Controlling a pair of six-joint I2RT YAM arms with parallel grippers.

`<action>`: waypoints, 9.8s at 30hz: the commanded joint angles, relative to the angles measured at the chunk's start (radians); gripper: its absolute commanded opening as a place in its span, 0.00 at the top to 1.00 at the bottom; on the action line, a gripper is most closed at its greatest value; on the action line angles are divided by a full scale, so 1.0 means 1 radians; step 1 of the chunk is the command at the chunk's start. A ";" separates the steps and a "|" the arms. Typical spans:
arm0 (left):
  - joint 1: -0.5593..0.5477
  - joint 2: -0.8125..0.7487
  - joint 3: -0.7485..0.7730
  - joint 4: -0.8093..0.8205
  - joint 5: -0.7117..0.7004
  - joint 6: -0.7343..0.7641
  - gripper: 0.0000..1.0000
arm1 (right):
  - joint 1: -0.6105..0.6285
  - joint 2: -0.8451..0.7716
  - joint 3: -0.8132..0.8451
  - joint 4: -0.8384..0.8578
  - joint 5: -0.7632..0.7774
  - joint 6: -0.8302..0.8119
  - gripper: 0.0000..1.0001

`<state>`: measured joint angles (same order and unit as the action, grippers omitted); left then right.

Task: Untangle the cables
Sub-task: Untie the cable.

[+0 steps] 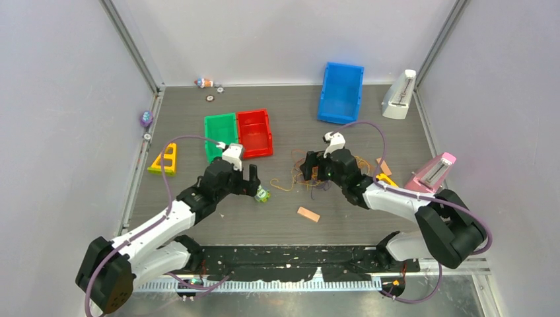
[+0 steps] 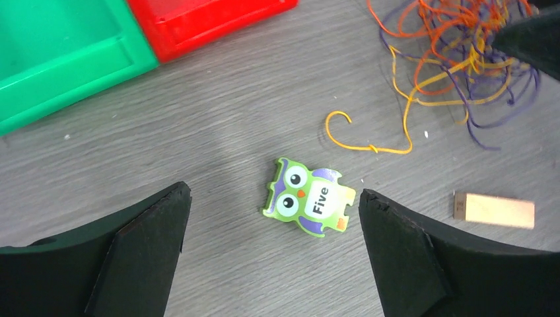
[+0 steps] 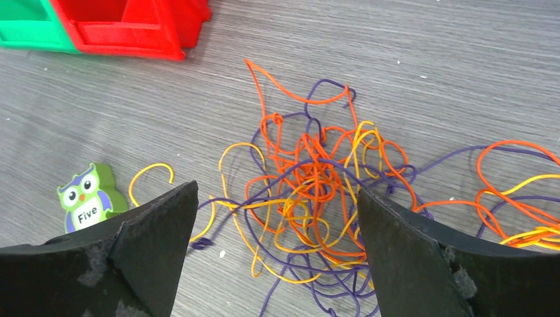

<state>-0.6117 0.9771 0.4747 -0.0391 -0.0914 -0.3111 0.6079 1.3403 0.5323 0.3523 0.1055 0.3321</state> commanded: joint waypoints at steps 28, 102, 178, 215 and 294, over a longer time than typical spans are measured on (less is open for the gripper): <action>-0.069 0.271 0.237 -0.069 0.170 -0.107 0.30 | 0.053 0.070 0.086 0.000 0.025 -0.041 0.03; -0.159 0.248 0.321 -0.123 -0.024 0.083 1.00 | -0.219 0.110 0.088 -0.132 0.016 0.199 0.94; 0.222 -0.324 0.403 -0.577 -0.442 -0.095 1.00 | -0.091 0.182 0.228 -0.340 0.280 0.045 0.63; 0.329 -0.111 0.114 -0.279 0.060 -0.206 0.04 | -0.218 -0.028 0.010 -0.026 -0.070 0.092 0.93; 0.282 0.003 0.297 -0.132 0.324 -0.089 1.00 | -0.041 -0.090 -0.021 0.108 -0.209 -0.082 0.05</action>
<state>-0.3241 1.0096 0.7067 -0.1848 0.1658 -0.4423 0.4492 1.1877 0.3893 0.4526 -0.0525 0.3481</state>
